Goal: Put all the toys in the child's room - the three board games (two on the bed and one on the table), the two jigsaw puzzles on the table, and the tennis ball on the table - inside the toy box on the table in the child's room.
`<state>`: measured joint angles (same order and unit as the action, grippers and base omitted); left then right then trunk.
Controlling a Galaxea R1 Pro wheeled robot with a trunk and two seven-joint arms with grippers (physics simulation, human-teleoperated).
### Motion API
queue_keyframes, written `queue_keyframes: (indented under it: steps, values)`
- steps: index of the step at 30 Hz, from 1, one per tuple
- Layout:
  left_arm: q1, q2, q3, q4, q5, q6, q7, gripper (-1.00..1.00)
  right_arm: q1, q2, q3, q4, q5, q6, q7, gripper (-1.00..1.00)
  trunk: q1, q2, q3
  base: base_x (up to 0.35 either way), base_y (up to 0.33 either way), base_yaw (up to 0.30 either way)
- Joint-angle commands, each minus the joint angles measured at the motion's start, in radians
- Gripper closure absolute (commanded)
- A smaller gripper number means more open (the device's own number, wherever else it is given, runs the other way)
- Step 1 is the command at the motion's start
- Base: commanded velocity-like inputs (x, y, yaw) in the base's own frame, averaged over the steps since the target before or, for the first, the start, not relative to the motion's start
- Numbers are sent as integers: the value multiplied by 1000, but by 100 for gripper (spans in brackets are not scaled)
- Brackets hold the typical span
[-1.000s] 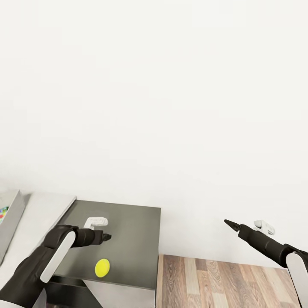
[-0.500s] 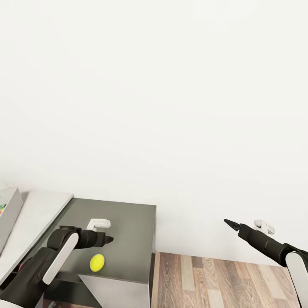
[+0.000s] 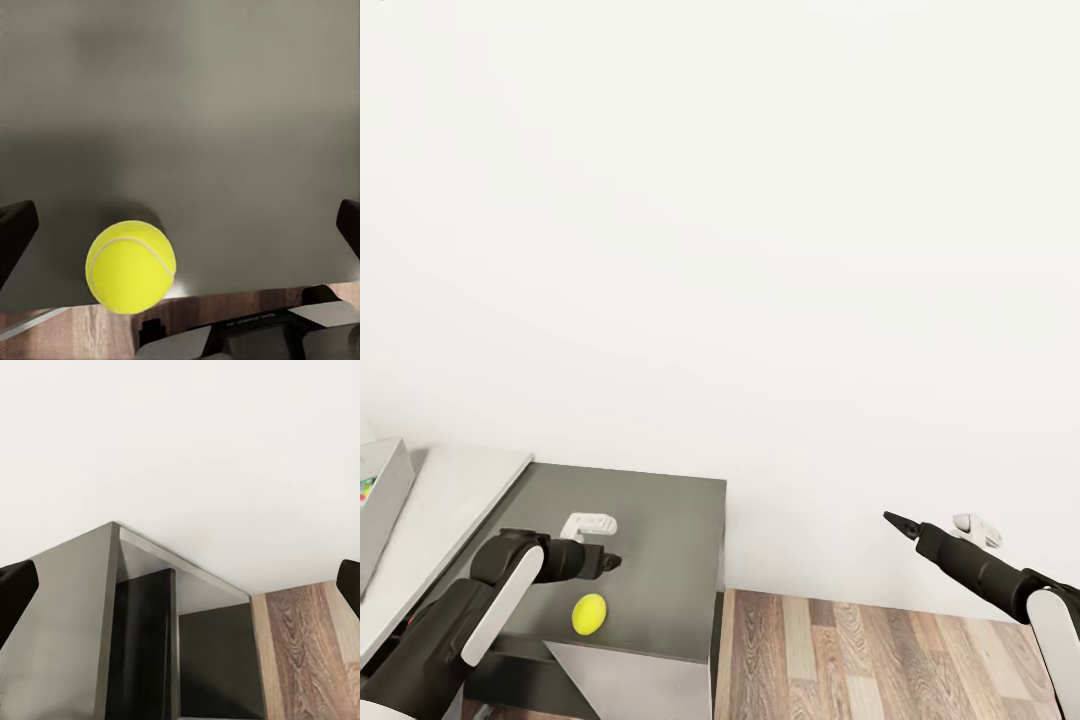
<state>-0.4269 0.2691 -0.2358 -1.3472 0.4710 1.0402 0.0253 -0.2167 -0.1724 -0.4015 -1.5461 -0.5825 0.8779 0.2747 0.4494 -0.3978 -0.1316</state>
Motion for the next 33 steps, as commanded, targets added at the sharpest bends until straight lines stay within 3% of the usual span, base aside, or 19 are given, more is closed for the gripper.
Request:
queue_keyframes:
  steps: [1, 4, 8, 11, 22, 33]
  values:
    - [-1, 1, -2, 5, 2, 3, 5, -100, -1, 0, -1, 0, 6, 5, 8, -100, 1, -2, -2, 0, 2, 0]
    - [-2, -5, -3, 33, 2, 3, 38, -100, -1, 1, -1, 0, 6, 6, 8, -100, 1, -2, -2, 0, 0, 0]
    - [-5, -42, -1, 115, 2, 3, 122, -100, -1, 1, -1, 0, 6, 6, 8, -100, 1, -2, -2, 0, 0, 0]
    - [-6, -51, -1, 149, 1, 3, 146, -100, -1, 1, 0, 0, 6, 6, 8, -100, 1, -2, -2, 0, 0, 0]
    - [-7, -56, 1, 173, -1, -3, 156, -100, -1, 1, 0, 0, 6, 5, 11, -100, 1, -2, -2, 0, 0, 0]
    - [-9, -76, -1, 248, -1, -81, 156, -100, -1, 14, 0, 0, 6, -1, 15, -100, 1, -2, -2, 0, 0, 0]
